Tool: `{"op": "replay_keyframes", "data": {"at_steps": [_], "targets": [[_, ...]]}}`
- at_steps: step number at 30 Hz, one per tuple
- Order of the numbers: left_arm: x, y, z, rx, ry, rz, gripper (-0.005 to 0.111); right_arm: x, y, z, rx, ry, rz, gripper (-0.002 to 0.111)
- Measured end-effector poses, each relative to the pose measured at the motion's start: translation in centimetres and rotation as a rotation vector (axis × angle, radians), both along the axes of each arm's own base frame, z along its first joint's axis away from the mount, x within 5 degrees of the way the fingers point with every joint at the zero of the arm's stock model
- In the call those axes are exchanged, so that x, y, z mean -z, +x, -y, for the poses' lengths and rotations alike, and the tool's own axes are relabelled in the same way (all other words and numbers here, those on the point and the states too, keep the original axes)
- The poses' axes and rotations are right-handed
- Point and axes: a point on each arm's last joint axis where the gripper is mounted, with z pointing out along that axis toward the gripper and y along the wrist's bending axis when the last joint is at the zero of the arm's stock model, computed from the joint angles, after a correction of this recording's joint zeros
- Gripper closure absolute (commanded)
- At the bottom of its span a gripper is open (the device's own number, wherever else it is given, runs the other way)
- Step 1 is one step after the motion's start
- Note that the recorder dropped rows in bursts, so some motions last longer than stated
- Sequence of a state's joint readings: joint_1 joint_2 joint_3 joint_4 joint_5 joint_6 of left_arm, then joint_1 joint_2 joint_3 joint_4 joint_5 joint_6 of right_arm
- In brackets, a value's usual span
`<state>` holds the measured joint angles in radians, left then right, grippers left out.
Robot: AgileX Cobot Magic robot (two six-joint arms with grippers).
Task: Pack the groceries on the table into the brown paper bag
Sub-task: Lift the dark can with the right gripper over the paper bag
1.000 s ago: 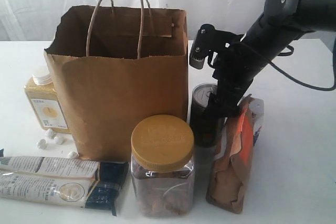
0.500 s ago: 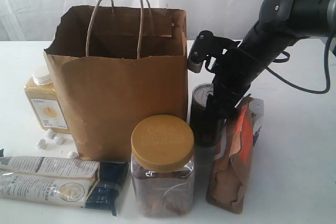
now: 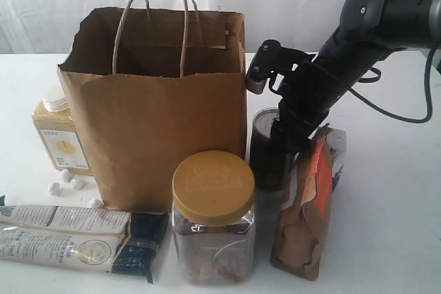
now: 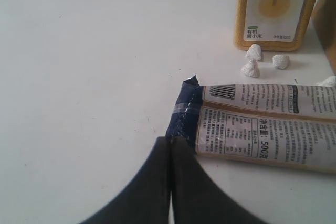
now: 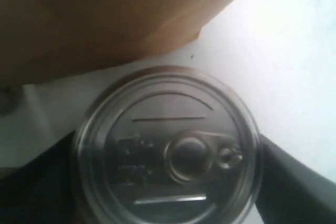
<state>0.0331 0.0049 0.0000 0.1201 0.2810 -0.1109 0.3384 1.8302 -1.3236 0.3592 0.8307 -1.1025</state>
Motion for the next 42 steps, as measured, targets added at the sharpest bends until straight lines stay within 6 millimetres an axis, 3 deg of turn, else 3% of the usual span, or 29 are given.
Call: {"op": "replay_keyframes", "data": {"at_steps": [8,17,25,31,36,39,42], "targets": [[0.0,0.0,0.0,0.0,0.0,0.0,0.107,-0.9,-0.4,0.2,0.018,0.005,0.002,0.078],[0.0,0.0,0.0,0.0,0.0,0.0,0.107,-6.1,-2.0,0.8,0.077,0.075,0.134,0.078],[0.0,0.0,0.0,0.0,0.0,0.0,0.107,-9.0,-3.5,1.3,0.229,0.164,0.128,0.078],[0.0,0.0,0.0,0.0,0.0,0.0,0.107,-13.2,-6.0,2.2,0.238,0.228,0.239,0.078],[0.0,0.0,0.0,0.0,0.0,0.0,0.107,-18.4,-8.7,3.3,0.265,0.351,0.467,0.078],[0.0,0.0,0.0,0.0,0.0,0.0,0.107,-22.4,-10.1,3.7,0.334,0.573,0.624,0.078],[0.0,0.0,0.0,0.0,0.0,0.0,0.107,-25.4,-11.1,3.6,0.401,0.834,0.641,0.078]]}}
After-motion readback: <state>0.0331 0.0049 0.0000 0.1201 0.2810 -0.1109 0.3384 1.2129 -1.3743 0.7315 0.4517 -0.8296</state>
